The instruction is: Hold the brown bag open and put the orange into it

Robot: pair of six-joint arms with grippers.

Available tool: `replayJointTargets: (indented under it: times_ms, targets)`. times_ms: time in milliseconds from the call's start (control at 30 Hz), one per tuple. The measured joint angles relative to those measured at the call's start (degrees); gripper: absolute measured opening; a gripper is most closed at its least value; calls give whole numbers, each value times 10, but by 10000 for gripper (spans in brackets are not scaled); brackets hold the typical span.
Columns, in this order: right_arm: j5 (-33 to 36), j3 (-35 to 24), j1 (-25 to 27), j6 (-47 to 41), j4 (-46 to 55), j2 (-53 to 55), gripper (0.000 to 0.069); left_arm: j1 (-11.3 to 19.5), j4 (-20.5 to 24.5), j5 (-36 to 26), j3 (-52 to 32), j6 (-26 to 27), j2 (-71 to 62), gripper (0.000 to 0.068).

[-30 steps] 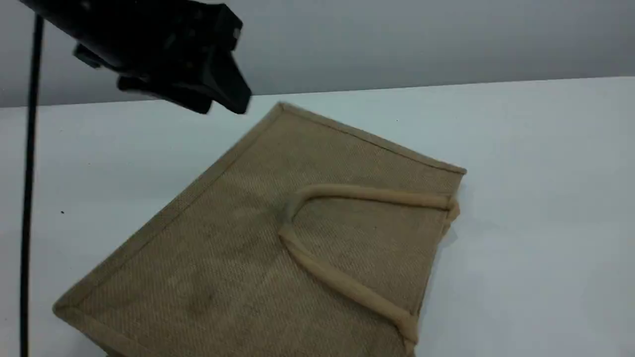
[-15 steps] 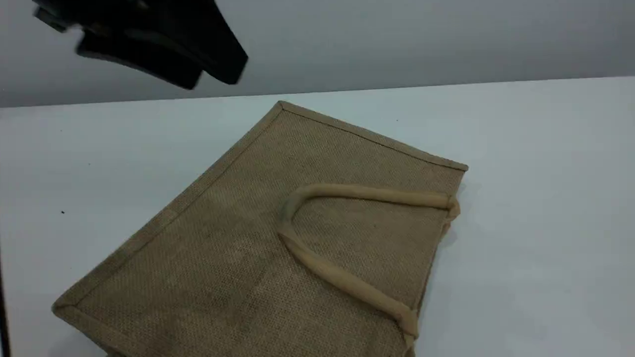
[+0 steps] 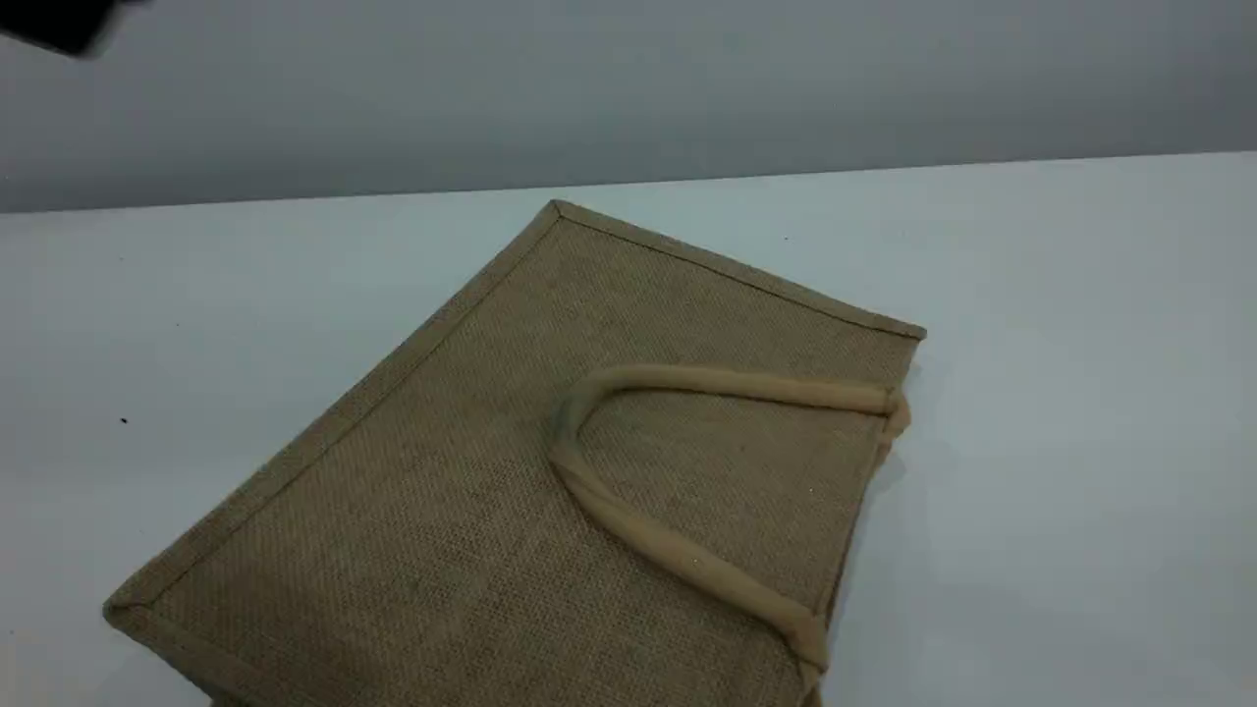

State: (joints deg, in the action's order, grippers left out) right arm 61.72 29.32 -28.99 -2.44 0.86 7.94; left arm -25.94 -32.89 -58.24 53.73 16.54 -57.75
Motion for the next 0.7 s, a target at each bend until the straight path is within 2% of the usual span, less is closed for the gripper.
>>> replayJointTargets:
  times_ms: [133, 267, 433, 700]
  targets:
    - [-8, -2, 0, 0, -1, -66, 479, 0, 4, -3, -31, -24, 82, 414]
    - [-8, -2, 0, -3, 2, -81, 479, 0, 44, -3, -63, -56, 178, 414]
    - [-8, -3, 0, -5, 4, -80, 479, 0, 124, -4, -101, -105, 295, 414]
    - [-8, -3, 0, -5, 4, -79, 479, 0, 289, -27, -181, -186, 440, 414]
